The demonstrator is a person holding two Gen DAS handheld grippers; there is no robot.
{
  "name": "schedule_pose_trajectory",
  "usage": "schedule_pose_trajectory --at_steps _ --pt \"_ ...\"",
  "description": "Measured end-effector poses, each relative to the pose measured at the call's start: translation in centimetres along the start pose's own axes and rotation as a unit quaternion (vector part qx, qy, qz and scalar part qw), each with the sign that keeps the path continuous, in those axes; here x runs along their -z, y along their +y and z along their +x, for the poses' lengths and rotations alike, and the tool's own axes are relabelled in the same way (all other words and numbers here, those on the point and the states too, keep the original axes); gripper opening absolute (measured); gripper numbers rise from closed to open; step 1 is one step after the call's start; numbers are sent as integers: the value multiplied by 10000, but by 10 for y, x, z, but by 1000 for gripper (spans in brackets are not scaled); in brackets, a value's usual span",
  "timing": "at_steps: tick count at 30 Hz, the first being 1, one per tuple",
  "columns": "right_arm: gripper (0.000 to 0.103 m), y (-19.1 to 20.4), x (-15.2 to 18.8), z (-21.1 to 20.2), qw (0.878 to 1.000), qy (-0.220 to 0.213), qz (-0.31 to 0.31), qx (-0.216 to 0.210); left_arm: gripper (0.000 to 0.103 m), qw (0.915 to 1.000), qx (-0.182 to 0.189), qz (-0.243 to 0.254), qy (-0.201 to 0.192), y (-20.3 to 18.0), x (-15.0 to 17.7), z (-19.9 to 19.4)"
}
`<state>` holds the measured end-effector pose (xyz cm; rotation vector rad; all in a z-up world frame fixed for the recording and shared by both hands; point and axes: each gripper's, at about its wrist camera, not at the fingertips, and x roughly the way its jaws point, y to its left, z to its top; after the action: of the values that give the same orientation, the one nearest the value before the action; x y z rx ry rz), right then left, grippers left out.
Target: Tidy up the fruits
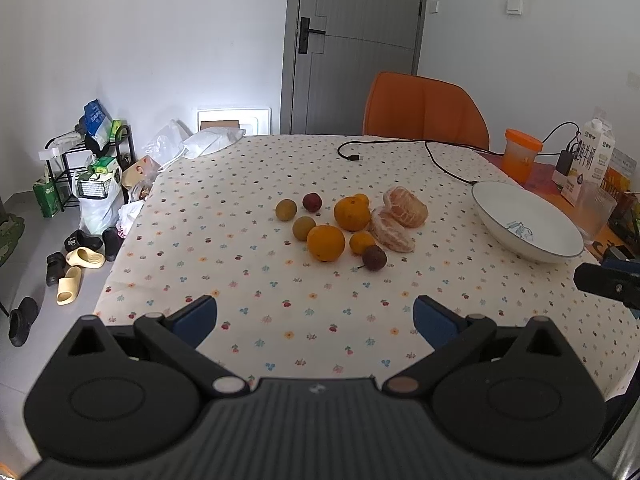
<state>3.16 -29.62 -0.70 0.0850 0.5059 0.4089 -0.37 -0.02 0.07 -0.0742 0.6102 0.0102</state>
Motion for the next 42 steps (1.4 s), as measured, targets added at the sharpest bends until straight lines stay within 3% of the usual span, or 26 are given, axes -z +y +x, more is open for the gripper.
schedule_pose_trajectory --at_steps 42 --pt "103 2 -3 2 10000 25 -19 5 103 9999 -51 -84 -33 7 -8 -2"
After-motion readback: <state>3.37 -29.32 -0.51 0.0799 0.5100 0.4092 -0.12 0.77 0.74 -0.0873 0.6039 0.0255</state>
